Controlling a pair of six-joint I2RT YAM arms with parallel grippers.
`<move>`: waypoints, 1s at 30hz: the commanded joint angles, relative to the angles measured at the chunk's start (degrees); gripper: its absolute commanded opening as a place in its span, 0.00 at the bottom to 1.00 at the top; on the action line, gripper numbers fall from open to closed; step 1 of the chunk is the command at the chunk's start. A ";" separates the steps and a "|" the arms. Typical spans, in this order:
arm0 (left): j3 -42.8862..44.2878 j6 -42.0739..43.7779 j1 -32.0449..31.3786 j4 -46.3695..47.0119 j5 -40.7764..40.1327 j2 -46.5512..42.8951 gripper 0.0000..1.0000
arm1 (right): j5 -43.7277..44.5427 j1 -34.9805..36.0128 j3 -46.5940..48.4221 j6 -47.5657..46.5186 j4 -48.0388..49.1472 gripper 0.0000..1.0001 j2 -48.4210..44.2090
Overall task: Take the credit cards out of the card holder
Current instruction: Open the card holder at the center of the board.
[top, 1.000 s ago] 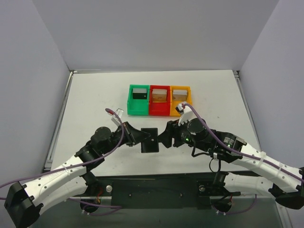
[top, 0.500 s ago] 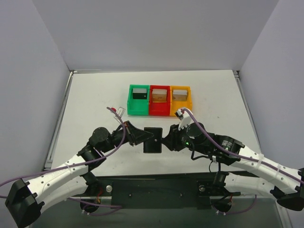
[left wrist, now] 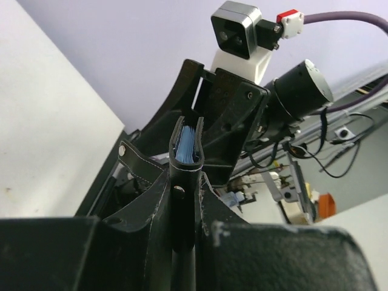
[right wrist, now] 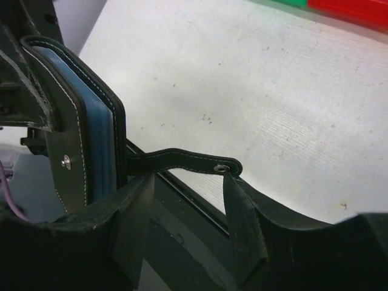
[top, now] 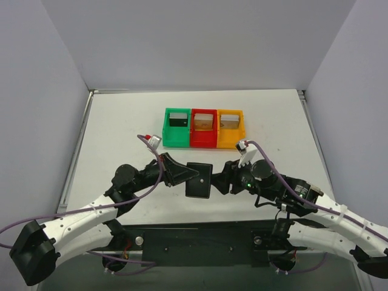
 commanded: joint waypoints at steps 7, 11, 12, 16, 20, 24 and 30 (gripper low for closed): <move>-5.20 -20.45 4.40 43.39 7.17 10.77 0.00 | -8.75 -2.33 1.52 1.66 5.57 0.62 -6.34; -4.76 -22.83 4.76 49.12 7.43 13.59 0.00 | -12.55 -2.51 2.57 2.37 8.47 0.63 -5.64; -4.67 -23.10 4.76 49.65 7.61 14.11 0.00 | -13.42 -2.60 2.66 2.28 9.17 0.63 -5.46; -3.88 -25.29 4.76 54.22 7.43 15.52 0.00 | -13.25 -3.47 3.10 2.19 9.35 0.58 -5.19; -3.70 -27.05 4.76 56.16 7.61 15.44 0.00 | -14.04 -5.58 1.96 3.16 10.05 0.55 -6.77; -4.14 -27.32 4.85 56.07 7.52 14.04 0.00 | -15.88 -7.16 1.17 4.47 10.93 0.53 -6.43; -3.44 -27.76 4.49 56.16 7.78 13.42 0.00 | -19.22 -9.01 -0.32 6.32 14.01 0.47 -5.02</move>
